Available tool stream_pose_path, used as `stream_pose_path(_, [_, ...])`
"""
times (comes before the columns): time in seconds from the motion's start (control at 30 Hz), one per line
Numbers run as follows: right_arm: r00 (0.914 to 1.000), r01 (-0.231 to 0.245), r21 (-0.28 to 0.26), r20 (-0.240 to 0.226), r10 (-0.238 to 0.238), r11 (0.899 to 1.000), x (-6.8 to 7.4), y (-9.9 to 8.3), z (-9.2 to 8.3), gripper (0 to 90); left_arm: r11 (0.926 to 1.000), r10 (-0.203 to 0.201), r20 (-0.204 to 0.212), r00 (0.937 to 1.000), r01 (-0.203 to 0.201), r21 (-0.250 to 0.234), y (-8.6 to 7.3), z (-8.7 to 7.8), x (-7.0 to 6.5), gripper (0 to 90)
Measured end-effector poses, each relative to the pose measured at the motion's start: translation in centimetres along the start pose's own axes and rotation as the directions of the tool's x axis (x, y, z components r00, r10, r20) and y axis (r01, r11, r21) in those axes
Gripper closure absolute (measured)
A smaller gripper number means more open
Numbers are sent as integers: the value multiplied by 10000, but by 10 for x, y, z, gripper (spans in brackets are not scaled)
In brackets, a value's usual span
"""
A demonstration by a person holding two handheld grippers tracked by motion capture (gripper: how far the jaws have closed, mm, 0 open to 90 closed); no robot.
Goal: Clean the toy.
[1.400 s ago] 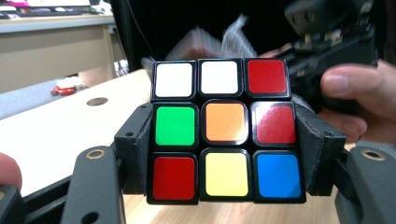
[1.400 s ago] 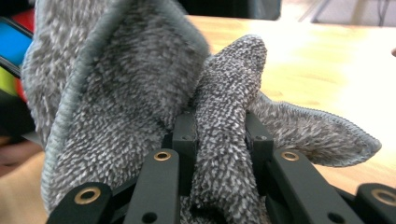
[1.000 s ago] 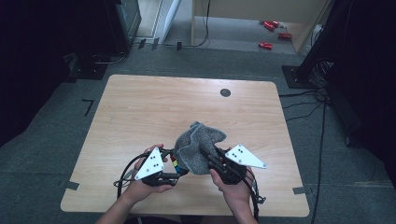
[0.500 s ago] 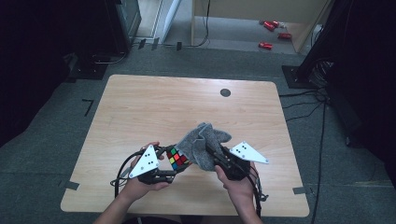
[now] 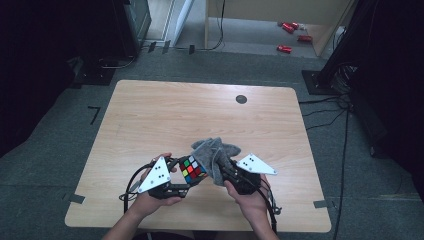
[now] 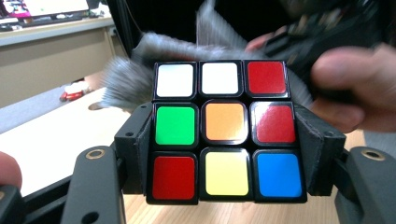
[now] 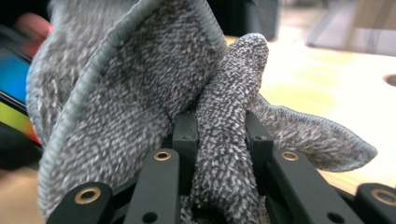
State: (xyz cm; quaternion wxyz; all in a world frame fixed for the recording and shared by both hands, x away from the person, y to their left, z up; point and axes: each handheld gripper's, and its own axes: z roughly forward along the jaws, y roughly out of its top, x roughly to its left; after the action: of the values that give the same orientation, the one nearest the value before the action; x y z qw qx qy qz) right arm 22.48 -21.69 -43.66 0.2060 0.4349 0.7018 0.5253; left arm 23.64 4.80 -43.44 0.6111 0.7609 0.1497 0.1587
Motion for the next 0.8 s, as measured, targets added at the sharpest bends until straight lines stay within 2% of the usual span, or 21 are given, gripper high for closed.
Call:
stream_pose_path(0.03, [9996, 28, 161, 279, -33, 9999, -4, -1, 1, 730, 10000, 25, -28, 10000, -25, -7, 0, -1, 1, 345])
stream_pose_path(0.1, [9986, -334, 81, 406, 330, 9994, -12, -2, -2, 729, 9999, 116, -111, 9999, -115, 111, -1, 0, 2, 345])
stream_pose_path(0.2, [9983, -362, -478, 450, 384, 9982, -12, 6, -11, 728, 9991, 220, -214, 9995, -212, 354, -4, 2, 1, 345])
stream_pose_path(0.37, [9998, 122, -1595, 152, -99, 9871, 3, 20, -27, 724, 9966, 487, -82, 9988, -481, 663, -6, 8, -4, 345])
stream_pose_path(0.4, [10000, 60, -1760, -9, -62, 9844, 6, 21, -29, 723, 9959, 514, -49, 9987, -509, 748, -6, 10, -6, 345])
stream_pose_path(0.47, [9979, -269, -1971, -637, 146, 9800, 13, 23, -30, 722, 9941, 641, 9, 9979, -639, 875, -7, 14, -10, 345])
stream_pose_path(0.53, [9941, -367, -1769, -1066, 179, 9835, 21, 21, -26, 722, 9942, 677, 62, 9977, -680, 837, -7, 15, -12, 345])
stream_pose_path(0.6, [9937, -242, -1584, -1120, 64, 9871, 25, 16, -20, 722, 9950, 677, 29, 9977, -677, 735, -5, 13, -13, 345])
stream_pose_path(0.67, [9939, -374, -1526, -1083, 209, 9876, 23, 12, -16, 722, 9961, 655, -42, 9978, -651, 587, -4, 9, -11, 346])
stream_pose_path(0.7, [9942, -460, -1405, -1025, 317, 9890, 20, 10, -14, 722, 9976, 570, -98, 9983, -566, 406, -3, 7, -9, 346])
stream_pose_path(0.73, [9977, -251, -1192, -653, 174, 9925, 16, 6, -11, 722, 9976, 570, -98, 9983, -566, 406, -3, 7, -9, 345])
stream_pose_path(0.8, [9998, -35, -881, -216, 16, 9961, 11, 1, -6, 723, 9985, 481, -188, 9987, -476, 281, -2, 3, -6, 345])
